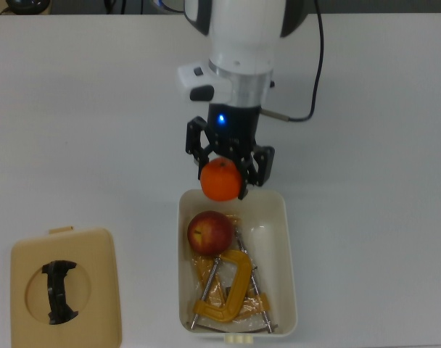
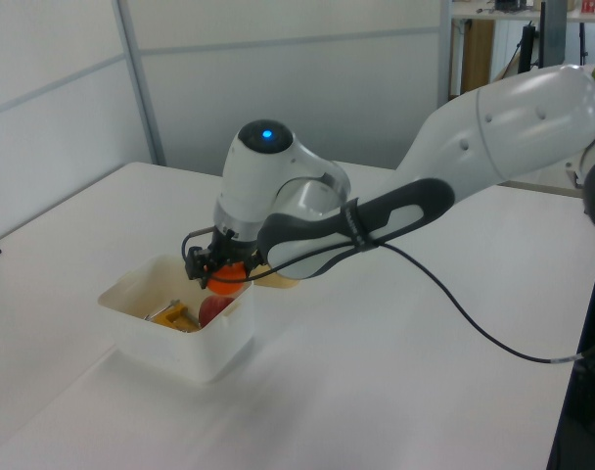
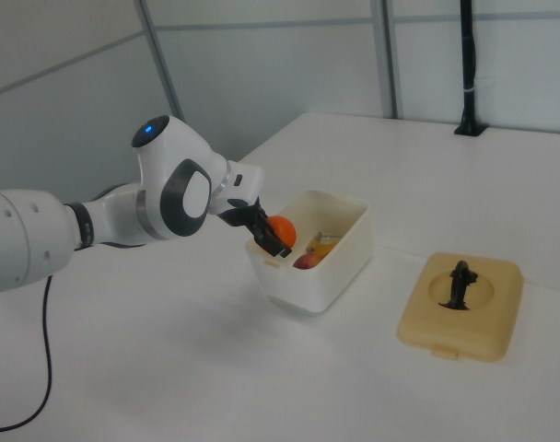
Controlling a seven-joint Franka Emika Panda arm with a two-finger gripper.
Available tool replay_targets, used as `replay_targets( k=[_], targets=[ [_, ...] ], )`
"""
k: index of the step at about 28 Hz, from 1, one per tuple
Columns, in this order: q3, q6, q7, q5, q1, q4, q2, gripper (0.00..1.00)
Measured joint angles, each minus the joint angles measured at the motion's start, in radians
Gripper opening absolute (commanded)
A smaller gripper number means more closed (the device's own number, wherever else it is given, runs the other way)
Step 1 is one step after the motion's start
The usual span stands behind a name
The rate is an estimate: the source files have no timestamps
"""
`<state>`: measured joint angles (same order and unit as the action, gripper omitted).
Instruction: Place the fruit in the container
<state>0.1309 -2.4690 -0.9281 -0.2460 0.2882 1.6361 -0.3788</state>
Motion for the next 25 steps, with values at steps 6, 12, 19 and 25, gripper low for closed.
replay_targets(
  k=[6,12,19,25],
  targets=[
    [0.003,0.000,-0.037,-0.045,-0.001,-0.062,-0.063,1.00],
    [0.003,0.005,0.003,-0.054,-0.002,-0.079,-0.058,1.00],
    [0.004,0.255,0.366,0.101,-0.021,-0.081,0.000,1.00],
    [0.010,0.547,0.746,0.249,-0.083,-0.088,0.106,1.00]
  ],
)
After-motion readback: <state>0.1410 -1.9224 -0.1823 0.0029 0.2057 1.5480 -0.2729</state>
